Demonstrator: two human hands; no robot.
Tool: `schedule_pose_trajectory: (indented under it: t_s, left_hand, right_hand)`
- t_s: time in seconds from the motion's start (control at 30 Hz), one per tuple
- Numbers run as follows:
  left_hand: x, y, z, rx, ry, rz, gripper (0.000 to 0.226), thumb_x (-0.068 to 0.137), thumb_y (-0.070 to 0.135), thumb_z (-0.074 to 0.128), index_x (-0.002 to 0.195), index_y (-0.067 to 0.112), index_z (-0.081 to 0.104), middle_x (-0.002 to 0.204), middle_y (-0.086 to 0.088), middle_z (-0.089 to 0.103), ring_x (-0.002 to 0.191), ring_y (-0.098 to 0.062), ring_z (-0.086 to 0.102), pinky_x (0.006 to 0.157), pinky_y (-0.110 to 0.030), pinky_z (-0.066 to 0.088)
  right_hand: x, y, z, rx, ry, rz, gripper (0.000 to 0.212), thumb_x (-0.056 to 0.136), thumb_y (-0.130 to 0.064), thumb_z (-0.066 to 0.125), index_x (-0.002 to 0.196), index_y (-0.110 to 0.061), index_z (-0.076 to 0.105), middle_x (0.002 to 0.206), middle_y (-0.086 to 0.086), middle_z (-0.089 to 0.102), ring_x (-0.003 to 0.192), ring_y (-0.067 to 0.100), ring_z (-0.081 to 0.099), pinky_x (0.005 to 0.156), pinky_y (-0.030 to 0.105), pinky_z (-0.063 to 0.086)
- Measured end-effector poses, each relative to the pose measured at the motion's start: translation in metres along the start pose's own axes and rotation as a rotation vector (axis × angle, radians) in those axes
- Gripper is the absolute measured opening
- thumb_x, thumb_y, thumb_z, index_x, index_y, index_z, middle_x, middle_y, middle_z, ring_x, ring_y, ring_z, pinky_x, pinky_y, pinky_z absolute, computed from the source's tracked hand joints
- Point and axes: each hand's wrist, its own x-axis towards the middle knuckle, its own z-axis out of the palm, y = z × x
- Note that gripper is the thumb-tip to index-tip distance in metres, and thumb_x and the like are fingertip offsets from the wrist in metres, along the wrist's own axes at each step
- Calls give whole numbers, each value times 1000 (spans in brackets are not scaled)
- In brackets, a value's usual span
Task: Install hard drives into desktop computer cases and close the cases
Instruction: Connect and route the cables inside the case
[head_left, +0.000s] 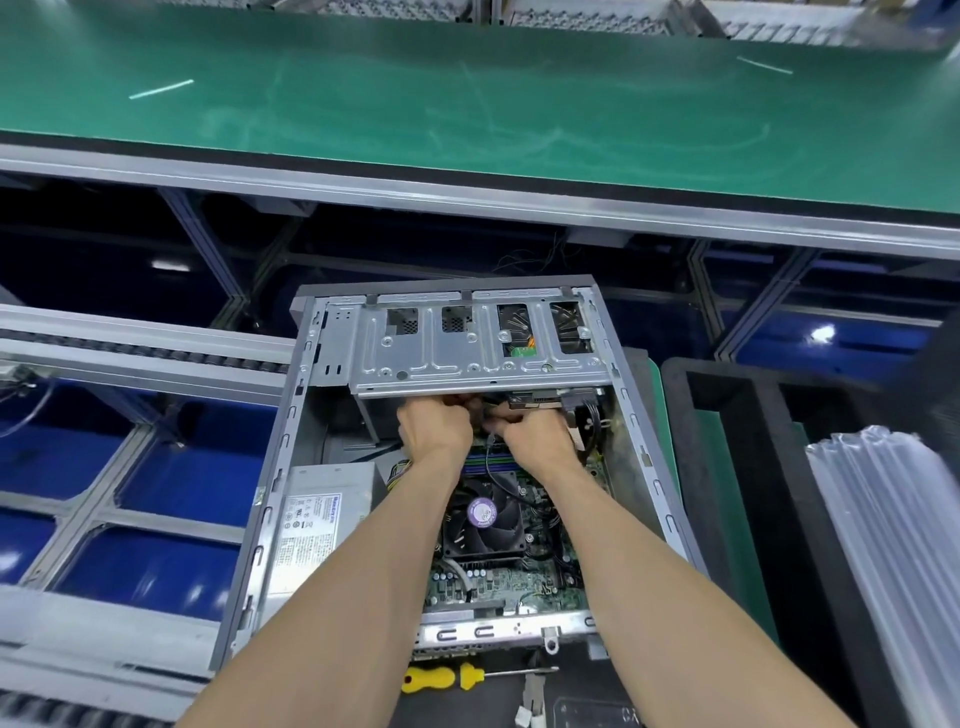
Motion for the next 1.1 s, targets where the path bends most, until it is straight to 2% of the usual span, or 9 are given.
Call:
schedule_pose_trajectory:
  t_s: [0.07, 0.13, 0.27, 0.43, 0.53, 0.7, 0.87, 0.93, 1.1]
  left_hand:
    - [-1, 0, 0, 7, -15, 53, 10, 83, 2, 67, 92, 4, 62, 109, -23, 63, 104, -43, 61, 91, -47, 55]
    - [-2, 0, 0, 42, -25, 107, 14, 82, 1, 70, 95, 1, 66, 104, -24, 66, 103, -43, 62, 91, -44, 55]
    - [-2, 0, 1, 85, -10, 154, 8, 82, -5, 62, 87, 1, 63, 98, -25, 66, 97, -43, 63, 86, -40, 55]
    - [2, -1, 2, 144, -50, 141, 24, 83, -4, 56, 105, -5, 66, 109, -27, 61, 103, -46, 60, 93, -47, 54]
    - [2, -2, 2, 130, -56, 146, 17, 82, -5, 55, 96, -4, 65, 102, -25, 62, 97, -45, 62, 87, -48, 57]
    - [2, 0, 2, 74, -48, 140, 9, 81, -8, 56, 85, 0, 59, 93, -21, 61, 90, -42, 64, 77, -39, 58]
    - [3, 1, 4, 136, -51, 150, 23, 82, -7, 56, 103, -4, 63, 108, -26, 60, 100, -44, 62, 89, -47, 58]
    - [3, 1, 5, 164, -48, 175, 23, 82, -7, 56, 104, -3, 62, 107, -26, 60, 100, -46, 61, 90, -48, 57]
    - [3, 0, 6, 211, -48, 216, 27, 83, -7, 56, 108, -4, 63, 110, -26, 59, 102, -46, 59, 93, -45, 55]
  right_hand:
    - [0, -2, 0, -69, -12, -14, 29, 90, -38, 71, 112, -20, 76, 107, 6, 74, 101, 25, 64, 87, 34, 53]
    - [0, -4, 1, -138, -20, -21, 29, 91, -40, 67, 113, -22, 75, 110, 8, 71, 98, 26, 62, 81, 32, 51]
    - [-1, -6, 2, -254, -31, -38, 24, 95, -40, 60, 115, -36, 73, 114, 11, 67, 88, 24, 53, 73, 28, 41]
    - [-1, -5, 0, -238, -35, -13, 30, 96, -28, 56, 121, -22, 72, 118, 13, 67, 96, 28, 60, 78, 29, 49]
    - [-1, -4, -1, -222, -46, -24, 31, 98, -20, 51, 123, -17, 70, 114, 15, 68, 98, 30, 62, 75, 29, 47]
    - [1, -4, -1, -221, -44, 4, 31, 100, -19, 49, 120, -4, 67, 112, 19, 67, 100, 32, 62, 75, 31, 47]
    - [0, -6, -1, -246, -66, 8, 29, 102, -22, 49, 122, -14, 67, 97, 11, 59, 87, 27, 55, 69, 26, 38]
    - [0, -6, -2, -255, -82, 4, 29, 102, -22, 48, 124, -19, 67, 96, 9, 57, 85, 25, 53, 68, 25, 37]
    - [-1, -8, -5, -301, -135, -41, 36, 104, -18, 43, 133, -23, 63, 115, 16, 66, 92, 28, 57, 69, 26, 40]
